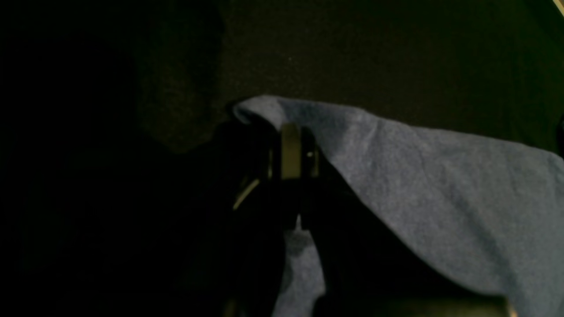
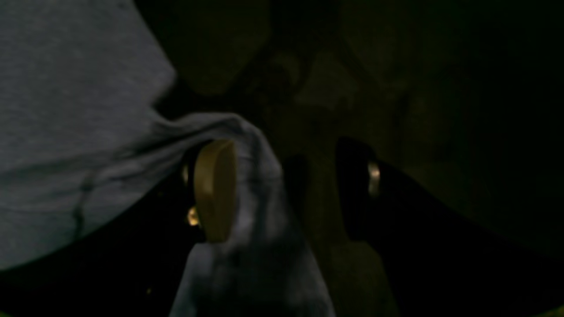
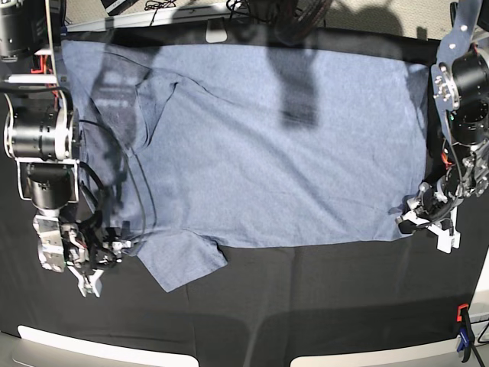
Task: Layout the t-shirt on the table in an organized manner, then fold the t-shirt properly
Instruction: 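Grasp the shirt side edge with both grippers near the hem, then fold the grasped side of the shirt over toward the collar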
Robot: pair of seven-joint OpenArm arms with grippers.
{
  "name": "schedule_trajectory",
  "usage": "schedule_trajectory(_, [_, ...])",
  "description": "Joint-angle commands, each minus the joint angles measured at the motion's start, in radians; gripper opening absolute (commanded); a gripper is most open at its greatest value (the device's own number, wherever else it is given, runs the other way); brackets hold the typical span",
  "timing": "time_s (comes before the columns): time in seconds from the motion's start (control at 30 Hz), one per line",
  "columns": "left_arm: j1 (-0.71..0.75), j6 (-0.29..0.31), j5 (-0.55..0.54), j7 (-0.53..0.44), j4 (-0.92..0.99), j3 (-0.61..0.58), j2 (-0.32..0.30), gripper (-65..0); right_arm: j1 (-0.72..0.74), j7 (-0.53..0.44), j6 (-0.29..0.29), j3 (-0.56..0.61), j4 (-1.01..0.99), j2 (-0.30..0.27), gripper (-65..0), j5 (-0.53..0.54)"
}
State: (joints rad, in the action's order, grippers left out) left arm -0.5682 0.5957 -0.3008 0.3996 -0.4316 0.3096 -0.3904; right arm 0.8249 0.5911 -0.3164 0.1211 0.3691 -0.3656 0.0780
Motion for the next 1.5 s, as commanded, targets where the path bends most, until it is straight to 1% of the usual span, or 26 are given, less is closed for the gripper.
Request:
schedule_trajectory(0.0, [-0.025, 0.003, -0.003, -0.008, -0.011, 0.001, -0.009, -65.0, 0.024, -0.014, -0.002, -0.005, 0.012, -0.008, -31.0, 0.007])
schedule_trajectory(0.1, [-0.025, 0.003, -0.003, -0.012, -0.011, 0.001, -0.009, -65.0, -0.006, -0.018, -0.021, -0.005, 0.012, -0.008, -31.3, 0.027])
schedule_trajectory(0.23, [-0.025, 0.003, -0.003, -0.020, -0.011, 0.001, -0.009, -65.0, -0.016, -0.020, -0.080, -0.005, 0.012, -0.008, -38.9, 0.060])
schedule_trajectory(0.4, [-0.025, 0.003, -0.003, -0.034, -0.011, 0.001, -0.009, -65.0, -0.011, -0.051, -0.095, -0.005, 0.012, -0.008, -40.4, 0.055])
schedule_trajectory(0.47, [-0.025, 0.003, -0.003, -0.034, -0.011, 0.001, -0.009, -65.0, -0.011, -0.051, -0.096, -0.005, 0.012, -0.008, -47.3, 0.055])
schedule_trajectory(0.57, [-0.025, 0.003, -0.003, -0.040, -0.011, 0.001, -0.009, -65.0, -0.014, -0.044, -0.095, -0.005, 0.012, -0.008, -63.2, 0.052])
schedule_trajectory(0.6, [-0.025, 0.003, -0.003, -0.049, -0.011, 0.001, -0.009, -65.0, -0.014, -0.047, -0.092, -0.005, 0.012, -0.009, -65.0, 0.053])
schedule_trajectory(0.67, [-0.025, 0.003, -0.003, -0.067, -0.011, 0.001, -0.009, -65.0, -0.013, -0.064, -0.066, -0.005, 0.018, -0.009, -65.0, 0.052])
schedule_trajectory(0.73, [-0.025, 0.004, -0.003, -0.082, -0.016, 0.001, -0.009, -65.0, -0.014, -0.076, -0.066, -0.005, 0.040, -0.012, -65.0, 0.052])
schedule_trajectory(0.8, [-0.024, 0.004, -0.003, -0.084, -0.036, 0.001, -0.009, -65.0, -0.019, -0.076, -0.082, -0.005, 0.079, -0.018, -65.0, 0.052])
schedule_trajectory(0.87, [-0.013, 0.004, -0.004, -0.083, -0.080, 0.001, -0.009, -65.0, -0.035, -0.076, -0.120, -0.005, 0.138, -0.027, -65.0, 0.048])
schedule_trajectory(0.9, [-0.004, 0.004, -0.004, -0.084, -0.110, 0.001, -0.009, -65.0, -0.048, -0.076, -0.130, -0.005, 0.167, -0.032, -65.0, 0.048])
schedule_trajectory(1.03, [0.064, 0.004, -0.006, -0.119, -0.257, 0.001, -0.009, -65.0, -0.140, -0.080, -0.132, -0.005, 0.324, -0.056, -65.0, 0.048])
schedule_trajectory(1.13, [0.134, 0.003, -0.012, -0.121, -0.363, 0.004, -0.009, -65.0, -0.237, -0.098, -0.132, -0.005, 0.464, -0.078, -65.0, 0.048])
schedule_trajectory(1.17, [0.162, 0.003, -0.030, -0.122, -0.399, 0.006, -0.009, -65.0, -0.270, -0.102, -0.131, -0.005, 0.514, -0.085, -65.0, 0.048])
schedule_trajectory(1.2, [0.192, 0.003, -0.051, -0.123, -0.433, 0.014, -0.009, -65.0, -0.302, -0.102, -0.124, -0.005, 0.561, -0.094, -65.0, 0.049])
schedule_trajectory(1.3, [0.279, 0.003, -0.113, -0.132, -0.544, 0.053, -0.003, -65.0, -0.397, -0.106, -0.075, -0.006, 0.695, -0.126, -65.0, 0.049])
schedule_trajectory(1.37, [0.331, 0.003, -0.121, -0.132, -0.619, 0.088, 0.008, -65.0, -0.455, -0.106, -0.047, -0.006, 0.772, -0.151, -65.0, 0.048])
schedule_trajectory(1.47, [0.408, 0.003, -0.139, -0.131, -0.719, 0.134, 0.020, -65.0, -0.538, -0.107, -0.023, -0.024, 0.875, -0.180, -65.0, 0.049])
